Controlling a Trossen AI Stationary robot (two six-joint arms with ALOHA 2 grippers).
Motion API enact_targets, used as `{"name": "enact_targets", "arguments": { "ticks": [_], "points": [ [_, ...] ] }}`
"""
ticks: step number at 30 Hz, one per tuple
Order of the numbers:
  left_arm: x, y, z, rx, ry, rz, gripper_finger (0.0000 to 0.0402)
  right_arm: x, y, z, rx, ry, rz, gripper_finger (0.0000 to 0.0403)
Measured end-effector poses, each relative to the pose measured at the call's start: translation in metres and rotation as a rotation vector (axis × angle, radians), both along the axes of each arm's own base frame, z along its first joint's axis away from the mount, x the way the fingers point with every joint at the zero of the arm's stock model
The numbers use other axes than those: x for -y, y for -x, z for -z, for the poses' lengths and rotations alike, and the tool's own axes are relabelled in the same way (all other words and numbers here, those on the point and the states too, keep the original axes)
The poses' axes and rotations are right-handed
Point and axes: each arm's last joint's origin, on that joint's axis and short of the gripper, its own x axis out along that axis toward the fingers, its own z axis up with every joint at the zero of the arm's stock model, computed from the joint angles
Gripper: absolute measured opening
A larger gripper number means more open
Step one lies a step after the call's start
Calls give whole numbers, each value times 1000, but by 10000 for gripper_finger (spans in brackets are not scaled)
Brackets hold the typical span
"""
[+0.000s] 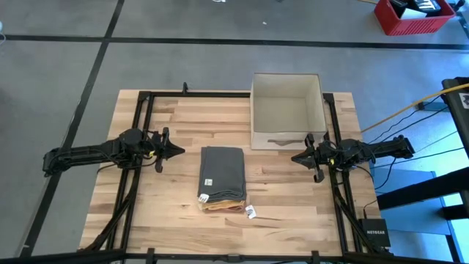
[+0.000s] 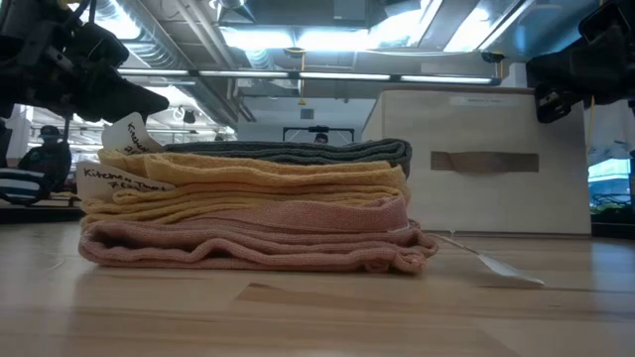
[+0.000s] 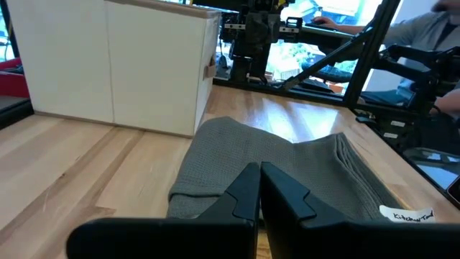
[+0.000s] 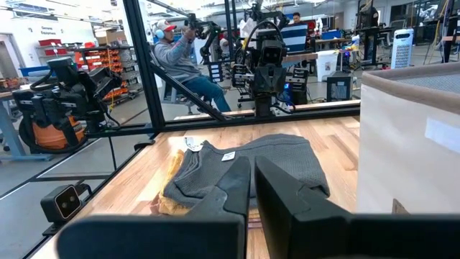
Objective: Fold towel
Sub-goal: Return to Home Position
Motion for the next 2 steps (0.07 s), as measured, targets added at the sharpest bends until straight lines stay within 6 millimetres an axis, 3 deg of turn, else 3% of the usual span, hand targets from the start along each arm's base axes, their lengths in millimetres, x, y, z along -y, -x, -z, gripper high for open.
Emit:
{"name": "enact_targets", "arguments": {
  "ticks": [2],
  "points": [
    [0,0,0,0,0,0,5,0,0,0,0,0,0,26]
  ]
}}
